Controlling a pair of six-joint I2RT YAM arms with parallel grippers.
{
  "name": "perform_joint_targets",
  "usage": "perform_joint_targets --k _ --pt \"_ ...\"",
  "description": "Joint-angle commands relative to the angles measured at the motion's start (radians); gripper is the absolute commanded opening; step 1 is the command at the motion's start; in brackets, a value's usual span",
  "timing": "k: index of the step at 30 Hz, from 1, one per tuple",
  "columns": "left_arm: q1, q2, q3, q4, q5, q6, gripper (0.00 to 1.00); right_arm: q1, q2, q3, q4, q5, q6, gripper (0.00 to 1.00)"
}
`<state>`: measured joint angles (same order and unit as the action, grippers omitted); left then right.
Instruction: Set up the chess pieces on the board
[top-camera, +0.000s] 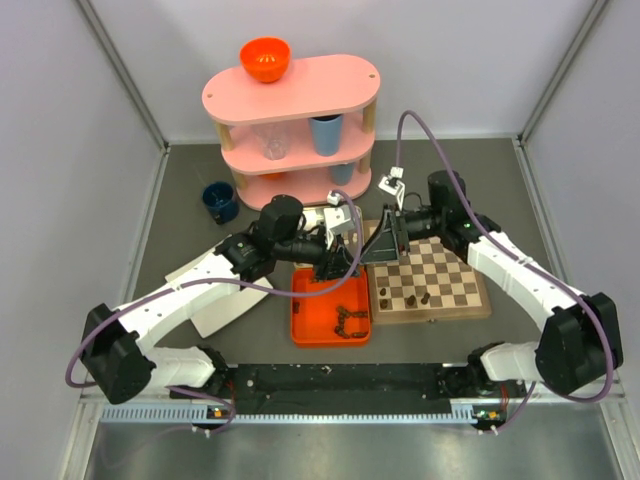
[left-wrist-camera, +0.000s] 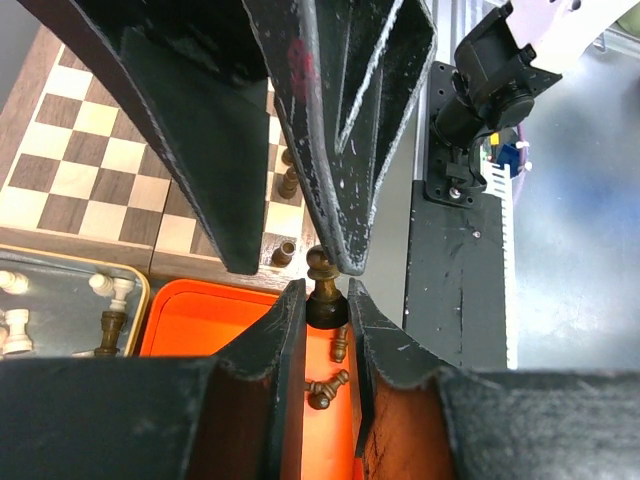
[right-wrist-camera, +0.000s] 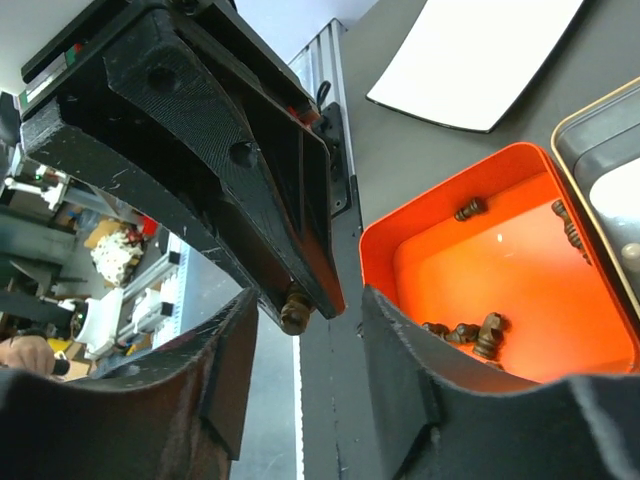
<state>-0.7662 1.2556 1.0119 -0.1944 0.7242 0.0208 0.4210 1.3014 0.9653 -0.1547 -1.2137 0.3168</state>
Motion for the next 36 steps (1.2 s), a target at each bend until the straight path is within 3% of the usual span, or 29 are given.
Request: perform_joint_targets --k 1,4,10,30,36 --pt "0.004 0.002 0.045 0.035 -0.026 -0.007 0.01 0.025 0.010 0.067 -0.012 -0.007 -0.038 0.44" --pt "0.005 0.001 0.045 0.032 -0.055 -0.010 0.01 0.028 0.016 0.072 -0.020 -0.007 -0.042 0.42" --pt "0.011 0.001 0.045 0.035 -0.072 -0.016 0.01 0.038 0.027 0.082 -0.035 -0.012 -0.050 0.27" --pt "0.022 -0.012 0.027 0.072 -0.108 -0.050 0.02 0.050 0.055 0.112 -0.097 -0.006 -0.088 0.28" --pt "0.022 -0.015 0.025 0.085 -0.117 -0.061 0.02 0.056 0.058 0.124 -0.121 -0.003 -0.113 0.14"
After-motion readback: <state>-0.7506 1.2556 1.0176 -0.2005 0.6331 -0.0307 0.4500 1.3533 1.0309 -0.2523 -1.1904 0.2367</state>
